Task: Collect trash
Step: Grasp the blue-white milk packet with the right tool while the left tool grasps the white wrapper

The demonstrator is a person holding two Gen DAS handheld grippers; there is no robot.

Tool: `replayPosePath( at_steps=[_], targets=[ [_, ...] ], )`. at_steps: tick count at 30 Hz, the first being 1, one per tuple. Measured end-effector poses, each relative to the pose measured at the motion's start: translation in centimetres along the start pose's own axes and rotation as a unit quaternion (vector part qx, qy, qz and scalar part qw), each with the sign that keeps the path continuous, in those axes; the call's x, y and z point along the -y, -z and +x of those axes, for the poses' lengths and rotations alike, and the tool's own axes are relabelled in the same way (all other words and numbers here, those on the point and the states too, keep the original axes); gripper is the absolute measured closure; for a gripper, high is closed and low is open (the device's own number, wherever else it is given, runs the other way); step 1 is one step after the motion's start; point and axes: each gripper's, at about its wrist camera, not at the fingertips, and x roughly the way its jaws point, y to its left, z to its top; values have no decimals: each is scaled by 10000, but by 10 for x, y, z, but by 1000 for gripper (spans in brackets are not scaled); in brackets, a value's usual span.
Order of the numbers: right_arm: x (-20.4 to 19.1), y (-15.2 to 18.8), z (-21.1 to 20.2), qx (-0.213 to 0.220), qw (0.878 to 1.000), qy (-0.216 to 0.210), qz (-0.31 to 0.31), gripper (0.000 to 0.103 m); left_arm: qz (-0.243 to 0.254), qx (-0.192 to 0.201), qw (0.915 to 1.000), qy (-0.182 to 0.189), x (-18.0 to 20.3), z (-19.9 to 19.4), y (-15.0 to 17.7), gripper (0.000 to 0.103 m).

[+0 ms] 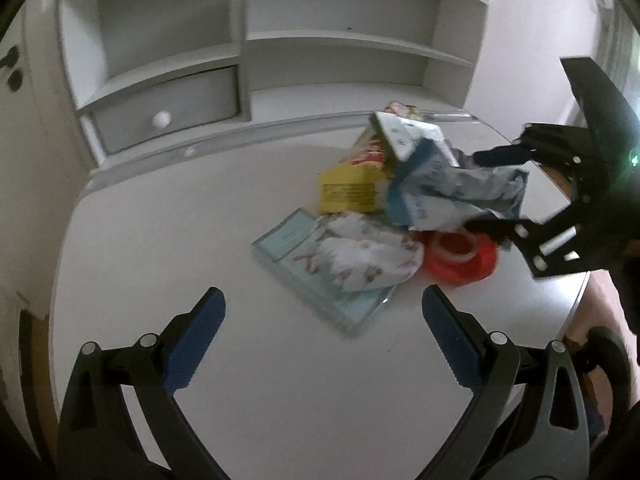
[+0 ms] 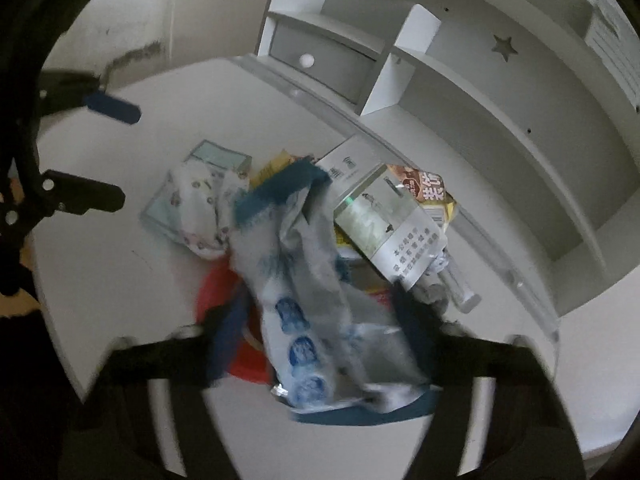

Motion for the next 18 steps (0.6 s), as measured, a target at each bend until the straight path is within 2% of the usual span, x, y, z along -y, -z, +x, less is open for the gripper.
replayPosePath(
  at_steps=[1,2,4,6,12,13,14,16,17,18],
  targets=[
    [1,-1,-2,44,10000,-73,28,78,93,1,10000,16,5,3,-3,7],
    [3,0,-7,97,9998,-129,82,81,197,-6,9998,12,10,8,-5,7],
    [8,0,-19,300,9994,5,170,82,378,-34,9993,-22,18,18,-10,7],
    [16,3,-33,493,9979,-103,398,82,553,-67,9984,-18,23,28,-15,7],
    [32,22,-56,709,9925,-148,980,82,758,-291,9967,-84,31,59,-24,8],
    [34,27,-59,712,9913,-170,1092,82,781,-319,9964,-78,31,62,-24,14],
    [36,32,-61,710,9903,-194,1181,82,800,-380,9961,-43,32,66,-25,30],
    [40,42,-66,726,9883,-180,1331,82,786,-435,9960,28,31,69,-27,50],
    [42,46,-68,735,9875,-164,1386,82,771,-414,9962,29,31,68,-28,77],
    [44,51,-71,751,9864,-144,1453,82,750,-420,9963,30,31,66,-30,80]
  ],
)
